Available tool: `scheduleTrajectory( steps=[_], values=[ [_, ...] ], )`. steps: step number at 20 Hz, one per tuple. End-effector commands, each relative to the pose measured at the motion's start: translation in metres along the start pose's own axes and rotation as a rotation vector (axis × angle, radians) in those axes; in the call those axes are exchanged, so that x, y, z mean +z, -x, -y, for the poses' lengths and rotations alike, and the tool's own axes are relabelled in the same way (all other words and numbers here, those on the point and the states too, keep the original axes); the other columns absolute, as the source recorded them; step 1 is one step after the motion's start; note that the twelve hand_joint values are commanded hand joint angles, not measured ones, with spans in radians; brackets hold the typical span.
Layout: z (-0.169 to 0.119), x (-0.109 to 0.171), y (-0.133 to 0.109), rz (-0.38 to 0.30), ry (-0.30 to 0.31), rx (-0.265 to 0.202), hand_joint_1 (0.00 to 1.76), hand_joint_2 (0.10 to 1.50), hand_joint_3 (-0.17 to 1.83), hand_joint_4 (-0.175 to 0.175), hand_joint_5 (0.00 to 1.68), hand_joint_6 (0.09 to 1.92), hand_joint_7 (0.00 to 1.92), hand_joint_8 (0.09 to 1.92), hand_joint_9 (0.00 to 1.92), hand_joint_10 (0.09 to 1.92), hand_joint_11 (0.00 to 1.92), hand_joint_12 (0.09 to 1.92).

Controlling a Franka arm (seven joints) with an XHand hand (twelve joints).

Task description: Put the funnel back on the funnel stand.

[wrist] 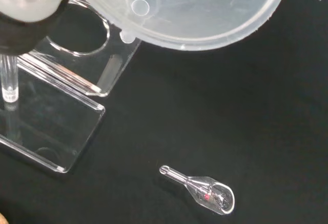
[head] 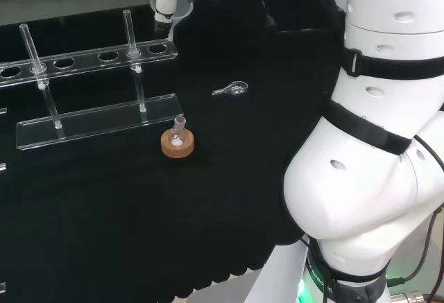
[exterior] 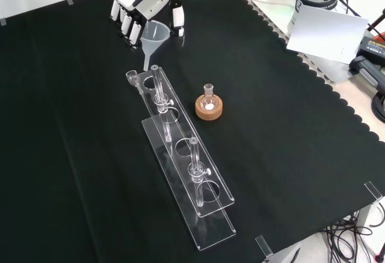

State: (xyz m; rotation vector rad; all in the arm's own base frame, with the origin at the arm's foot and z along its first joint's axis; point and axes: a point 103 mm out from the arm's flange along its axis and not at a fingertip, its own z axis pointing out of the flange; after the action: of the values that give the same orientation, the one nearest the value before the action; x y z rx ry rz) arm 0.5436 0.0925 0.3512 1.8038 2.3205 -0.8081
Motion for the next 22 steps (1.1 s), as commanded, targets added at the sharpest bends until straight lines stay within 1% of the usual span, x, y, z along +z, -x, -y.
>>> scheduleTrajectory(
  steps=[1,8,10,12,13,16,17,18,22],
  values=[
    [-0.004,-0.005,-0.007,0.013,-0.008,0.007,1.03,1.07,0.03,0.175,1.03,0.93,0.86,0.69,1.27,0.26,0.86,1.07],
    [-0.004,-0.005,-0.008,0.008,-0.001,-0.001,1.03,1.07,0.03,0.175,1.03,0.93,0.86,0.69,1.27,0.25,0.86,1.07],
    [-0.005,-0.005,-0.01,0.02,-0.009,0.001,1.03,1.07,0.03,0.175,1.03,0.93,0.86,0.69,1.27,0.25,0.86,1.07],
    [-0.005,-0.005,-0.011,0.01,-0.008,0.007,1.03,1.07,0.03,0.175,1.03,0.93,0.86,0.69,1.27,0.25,0.86,1.07],
    [-0.005,-0.004,-0.01,0.007,-0.011,0.012,1.03,1.07,0.02,0.175,1.03,0.93,0.86,0.69,1.27,0.25,0.86,1.07],
    [-0.004,0.004,-0.005,-0.001,-0.014,0.003,1.03,1.07,0.02,0.175,1.03,0.92,0.86,0.69,1.27,0.25,0.86,1.07],
    [-0.006,0.0,-0.012,0.02,-0.017,-0.002,1.03,1.07,0.02,0.175,1.03,0.92,0.86,0.69,1.27,0.25,0.86,1.07],
    [-0.007,-0.002,-0.015,0.022,-0.019,-0.003,1.03,1.07,0.02,0.175,1.03,0.92,0.86,0.69,1.27,0.25,0.86,1.07],
    [-0.008,0.0,-0.015,0.007,-0.02,-0.009,1.03,1.07,0.02,0.175,1.03,0.92,0.86,0.69,1.27,0.25,0.86,1.07]
  ],
)
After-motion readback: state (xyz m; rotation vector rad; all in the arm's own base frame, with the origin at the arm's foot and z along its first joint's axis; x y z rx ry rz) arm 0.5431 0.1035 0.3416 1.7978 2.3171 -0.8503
